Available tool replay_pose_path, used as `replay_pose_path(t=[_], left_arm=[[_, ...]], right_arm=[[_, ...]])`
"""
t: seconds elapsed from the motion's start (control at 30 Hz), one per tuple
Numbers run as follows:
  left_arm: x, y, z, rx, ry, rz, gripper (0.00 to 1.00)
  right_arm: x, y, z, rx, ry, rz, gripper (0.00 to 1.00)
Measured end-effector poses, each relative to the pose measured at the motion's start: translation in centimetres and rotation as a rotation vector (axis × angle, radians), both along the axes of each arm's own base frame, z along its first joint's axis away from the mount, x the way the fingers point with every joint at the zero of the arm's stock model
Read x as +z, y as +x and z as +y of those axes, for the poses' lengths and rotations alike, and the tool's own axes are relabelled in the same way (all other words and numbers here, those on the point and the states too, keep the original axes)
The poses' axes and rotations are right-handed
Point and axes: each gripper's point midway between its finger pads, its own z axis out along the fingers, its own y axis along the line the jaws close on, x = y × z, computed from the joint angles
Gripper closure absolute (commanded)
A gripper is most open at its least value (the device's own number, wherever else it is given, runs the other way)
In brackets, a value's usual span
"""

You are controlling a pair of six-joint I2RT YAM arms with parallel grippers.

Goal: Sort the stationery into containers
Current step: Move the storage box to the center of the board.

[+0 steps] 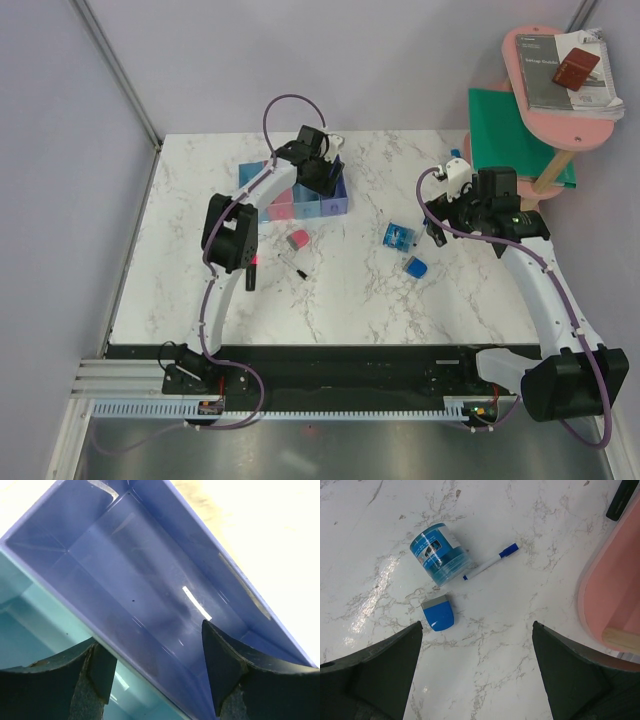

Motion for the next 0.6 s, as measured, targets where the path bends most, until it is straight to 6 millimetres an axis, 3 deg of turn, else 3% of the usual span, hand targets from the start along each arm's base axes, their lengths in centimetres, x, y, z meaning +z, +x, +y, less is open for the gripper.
replay_pose_path(t=[0.27, 0.6], left_arm=[[0.0, -0.6, -5.1, -0.074, -0.019, -0.031, 0.28], [-0.7, 0.2, -7.1, -0.08, -0.041, -0.044, 0.27]], right_arm=[[-0.6, -0.2, -0.2, 0.001, -0.011, 0.012, 0.02], [-1.1, 0.3, -0.3, 0.002, -0.021, 0.01, 0.02]])
